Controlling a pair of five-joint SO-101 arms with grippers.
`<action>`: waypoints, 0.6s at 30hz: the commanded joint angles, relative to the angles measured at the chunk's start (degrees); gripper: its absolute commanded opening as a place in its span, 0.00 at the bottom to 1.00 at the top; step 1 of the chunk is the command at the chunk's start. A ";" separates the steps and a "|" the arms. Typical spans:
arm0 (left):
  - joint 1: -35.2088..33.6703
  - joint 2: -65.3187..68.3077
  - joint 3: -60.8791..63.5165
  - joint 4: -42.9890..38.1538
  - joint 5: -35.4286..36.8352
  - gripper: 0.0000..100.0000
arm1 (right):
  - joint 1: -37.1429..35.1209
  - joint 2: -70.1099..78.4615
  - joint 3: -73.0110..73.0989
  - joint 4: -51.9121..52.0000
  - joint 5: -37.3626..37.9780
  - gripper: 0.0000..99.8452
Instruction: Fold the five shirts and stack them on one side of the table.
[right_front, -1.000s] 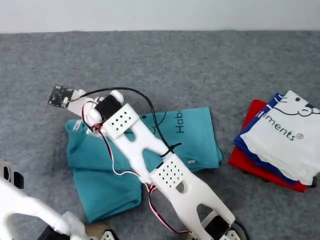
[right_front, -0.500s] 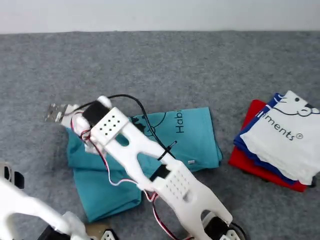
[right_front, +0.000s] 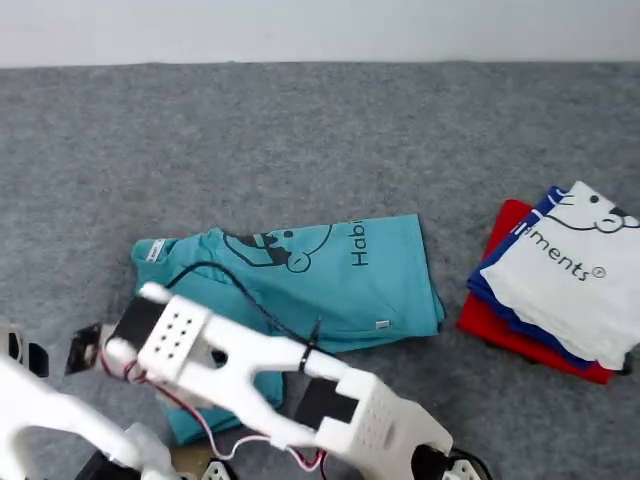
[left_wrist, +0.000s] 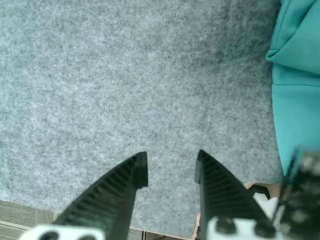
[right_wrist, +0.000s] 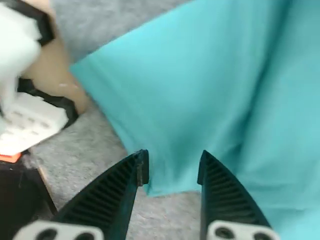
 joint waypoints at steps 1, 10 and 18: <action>0.35 -1.93 -0.13 -0.97 -0.09 0.17 | -2.51 0.66 -0.26 0.31 -0.35 0.18; 0.00 -1.93 -0.13 -0.62 -0.09 0.17 | -4.97 6.64 -0.26 -1.01 -0.09 0.18; 0.09 -1.93 -0.13 -0.62 -0.09 0.17 | -4.18 12.26 -0.26 -1.54 1.32 0.17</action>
